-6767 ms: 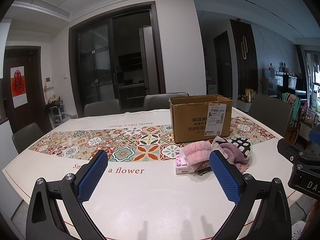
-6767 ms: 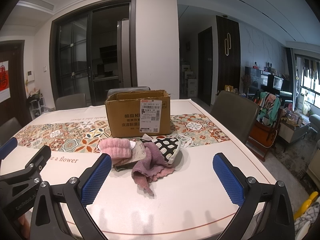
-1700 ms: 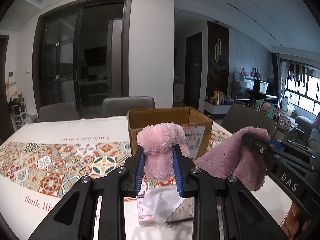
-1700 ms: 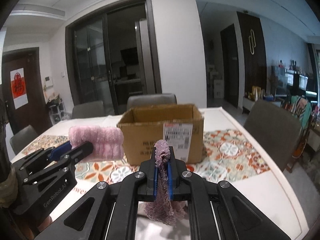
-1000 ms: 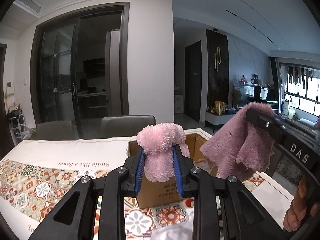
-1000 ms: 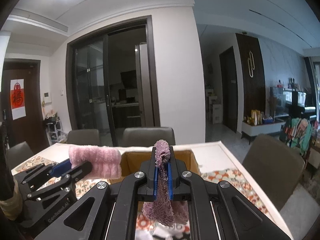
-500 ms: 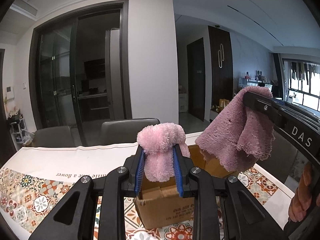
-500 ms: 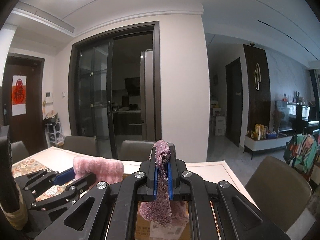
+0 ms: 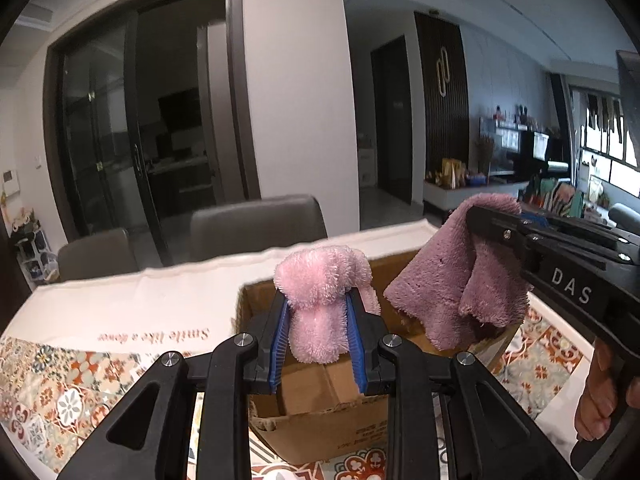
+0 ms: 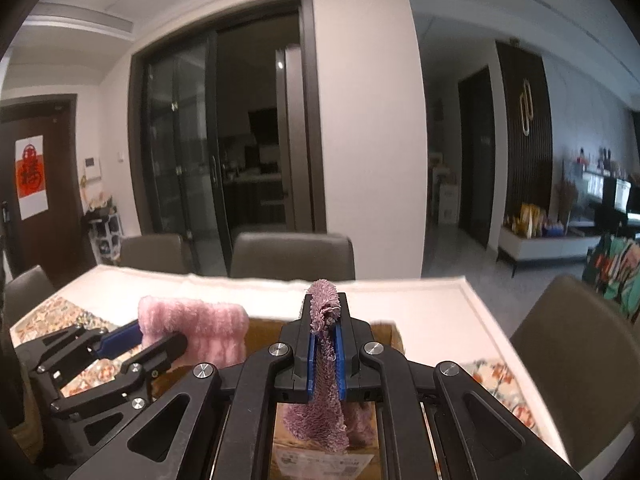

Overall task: Organize soft objects
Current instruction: 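Open both tools to drop the hair band and towel into the box, then move both tools back toward the remaining items beside the box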

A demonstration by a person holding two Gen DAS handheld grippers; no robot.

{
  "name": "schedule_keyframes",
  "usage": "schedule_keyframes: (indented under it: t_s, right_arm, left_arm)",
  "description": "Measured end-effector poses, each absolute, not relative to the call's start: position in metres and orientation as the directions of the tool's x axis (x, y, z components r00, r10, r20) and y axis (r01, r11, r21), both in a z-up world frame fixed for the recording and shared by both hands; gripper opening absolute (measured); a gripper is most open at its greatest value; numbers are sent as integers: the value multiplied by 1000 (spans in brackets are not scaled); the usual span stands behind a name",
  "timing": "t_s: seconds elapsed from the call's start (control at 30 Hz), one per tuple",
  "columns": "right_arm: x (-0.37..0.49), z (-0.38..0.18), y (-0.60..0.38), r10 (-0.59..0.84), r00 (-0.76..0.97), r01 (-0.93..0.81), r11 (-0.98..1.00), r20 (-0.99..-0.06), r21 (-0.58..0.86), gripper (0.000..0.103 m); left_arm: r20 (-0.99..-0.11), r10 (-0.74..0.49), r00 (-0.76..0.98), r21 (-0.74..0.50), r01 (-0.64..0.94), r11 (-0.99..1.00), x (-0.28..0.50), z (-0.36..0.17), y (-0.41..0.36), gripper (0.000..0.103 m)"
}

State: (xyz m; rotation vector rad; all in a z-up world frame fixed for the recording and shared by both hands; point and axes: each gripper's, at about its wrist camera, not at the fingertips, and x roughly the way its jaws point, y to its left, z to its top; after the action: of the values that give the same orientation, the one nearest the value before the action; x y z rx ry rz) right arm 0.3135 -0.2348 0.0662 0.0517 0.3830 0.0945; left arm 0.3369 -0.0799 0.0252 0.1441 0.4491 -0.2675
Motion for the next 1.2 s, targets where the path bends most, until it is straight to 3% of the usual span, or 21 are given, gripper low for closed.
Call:
schedule_keyframes:
  t_s: [0.3, 0.4, 0.47, 0.53, 0.7, 0.83, 1.2]
  right_arm:
    - [342, 23, -246, 110, 848, -77, 993, -518, 84, 9]
    - [345, 18, -246, 118, 832, -87, 993, -542, 83, 13]
    - [345, 18, -247, 128, 834, -95, 991, -537, 90, 39]
    - [341, 22, -245, 108, 850, -81, 994, -516, 75, 49]
    - [327, 30, -242, 83, 866, -66, 996, -493, 53, 49]
    - [310, 38, -237, 66, 879, -53, 998, -472, 39, 56]
    - [263, 57, -239, 31, 897, -3, 998, -442, 64, 56]
  left_arm:
    - [-528, -206, 824, 83, 291, 953, 350, 3, -90, 35]
    - [-521, -209, 828, 84, 293, 953, 348, 4, -90, 53]
    - [-509, -209, 835, 84, 290, 953, 349, 8, -91, 54]
    - [-502, -203, 841, 87, 282, 955, 347, 11, -88, 58]
    - [-484, -198, 852, 78, 267, 961, 338, 17, -76, 61]
    - [-468, -198, 861, 84, 266, 960, 324, 24, -74, 62]
    - [-429, -222, 876, 86, 284, 955, 277, 42, -67, 64]
